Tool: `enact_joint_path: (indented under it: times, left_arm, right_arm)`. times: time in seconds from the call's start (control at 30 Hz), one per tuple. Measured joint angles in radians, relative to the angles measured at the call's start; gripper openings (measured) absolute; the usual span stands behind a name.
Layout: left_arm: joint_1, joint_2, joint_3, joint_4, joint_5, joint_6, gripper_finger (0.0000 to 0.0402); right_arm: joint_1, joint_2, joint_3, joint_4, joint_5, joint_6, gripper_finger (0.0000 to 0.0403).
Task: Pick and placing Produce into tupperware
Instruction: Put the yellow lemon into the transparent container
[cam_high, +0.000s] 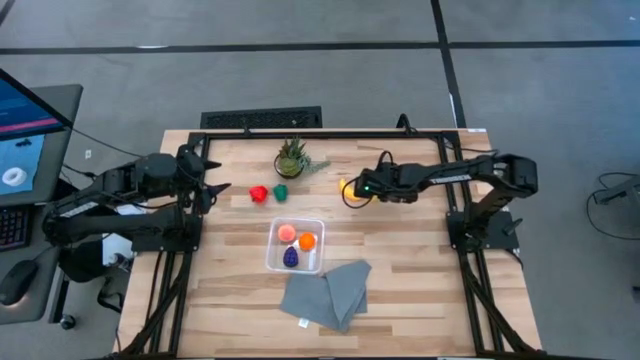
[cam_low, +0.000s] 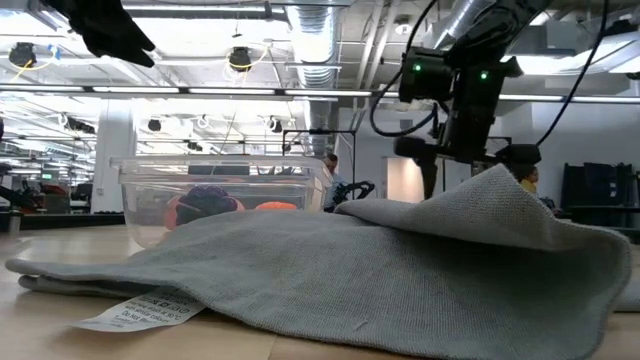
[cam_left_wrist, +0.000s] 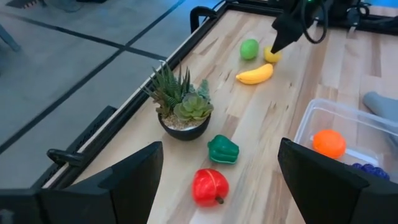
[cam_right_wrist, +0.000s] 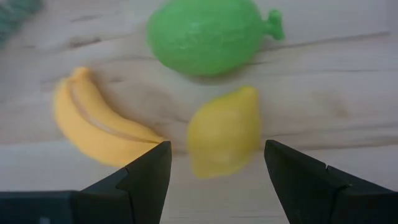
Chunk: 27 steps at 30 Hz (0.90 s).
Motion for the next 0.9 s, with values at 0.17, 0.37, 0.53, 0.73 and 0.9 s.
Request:
enact_joint_path:
  times: [0.17, 0.37, 0.53, 0.73, 0.9]
  left_arm:
    - [0.000, 0.000, 0.000, -0.020, 0.009, -0.022, 0.0306]
    - [0.000, 0.000, 0.000, -0.028, 0.009, -0.024, 0.0306]
    - [0.000, 0.000, 0.000, -0.028, 0.009, -0.024, 0.0306]
    - [0.000, 0.000, 0.000, -0.028, 0.009, -0.024, 0.0306]
    - [0.000, 0.000, 0.000, -0.028, 0.008, -0.024, 0.0306]
  right_arm:
    - [0.000, 0.023, 0.000, 0.010, -0.004, 0.000, 0.0282]
    - [-0.008, 0.053, 0.000, 0.026, -0.004, -0.002, 0.0282]
    - [-0.013, 0.053, 0.000, 0.029, 0.022, -0.012, 0.0282]
    - [-0.036, 0.053, 0.000, 0.032, 0.022, -0.028, 0.0282]
    - [-0.045, 0.053, 0.000, 0.035, 0.009, -0.046, 0.0282]
